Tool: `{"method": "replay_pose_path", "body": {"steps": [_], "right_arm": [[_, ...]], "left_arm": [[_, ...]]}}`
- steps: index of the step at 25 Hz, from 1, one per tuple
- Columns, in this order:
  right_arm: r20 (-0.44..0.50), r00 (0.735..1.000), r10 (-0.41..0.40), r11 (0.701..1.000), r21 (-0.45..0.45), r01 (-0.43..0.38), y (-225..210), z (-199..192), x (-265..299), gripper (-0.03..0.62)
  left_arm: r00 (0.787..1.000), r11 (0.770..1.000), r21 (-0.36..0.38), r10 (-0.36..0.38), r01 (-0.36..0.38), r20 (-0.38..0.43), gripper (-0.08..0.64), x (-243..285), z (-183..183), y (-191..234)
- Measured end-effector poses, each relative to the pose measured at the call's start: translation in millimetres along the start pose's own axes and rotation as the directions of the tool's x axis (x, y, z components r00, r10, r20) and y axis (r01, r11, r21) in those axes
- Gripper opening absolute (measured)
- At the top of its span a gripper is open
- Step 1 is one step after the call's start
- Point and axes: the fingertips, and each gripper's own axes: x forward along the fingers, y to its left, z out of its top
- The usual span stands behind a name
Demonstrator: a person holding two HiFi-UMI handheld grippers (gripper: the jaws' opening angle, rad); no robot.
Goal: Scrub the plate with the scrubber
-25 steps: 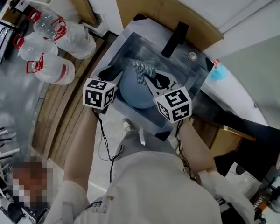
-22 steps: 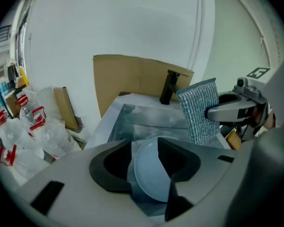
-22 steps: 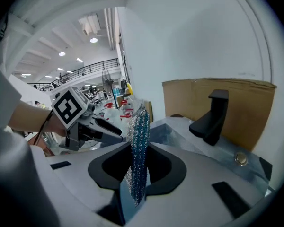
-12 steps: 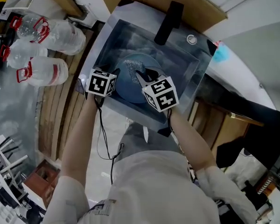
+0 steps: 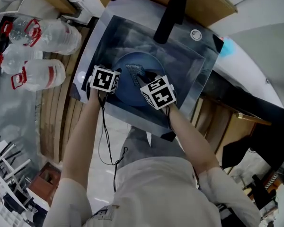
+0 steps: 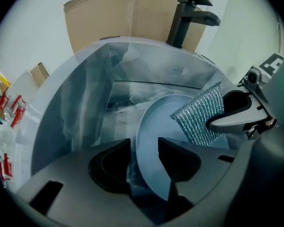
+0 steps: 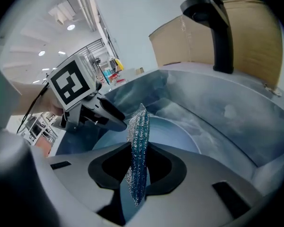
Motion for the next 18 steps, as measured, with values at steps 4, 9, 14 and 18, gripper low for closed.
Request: {"method": "replay_pose_path", "body": {"steps": [4, 9, 14, 18], "right_arm": [[-0.019, 1.0, 0.014, 1.0, -0.023, -0.014, -0.4, 0.0, 12.5, 0.101], [-0.046, 0.999, -0.002, 0.997, -0.073, -0.001, -0.5, 6.1, 19.5, 0.103], [-0.128, 0.992, 0.001, 0.983, -0.181, -0.024, 0.0, 4.5, 33.1, 0.106], [-0.174, 0.984, -0.039, 0.956, -0.292, -0.014, -6.2, 7.2, 46.6, 0.106]], "left_arm": [[0.998, 1.0, -0.001, -0.014, 0.014, -0.064, 0.193, 13.5, -8.1, -1.1], [0.995, 1.0, 0.018, -0.014, 0.016, -0.103, 0.182, 18.2, -13.3, -7.1], [0.991, 0.993, -0.042, -0.11, 0.107, -0.08, 0.132, 21.0, -13.6, -7.5], [0.986, 0.988, -0.051, -0.149, 0.146, -0.069, 0.11, 20.7, -9.5, -4.8]]}}
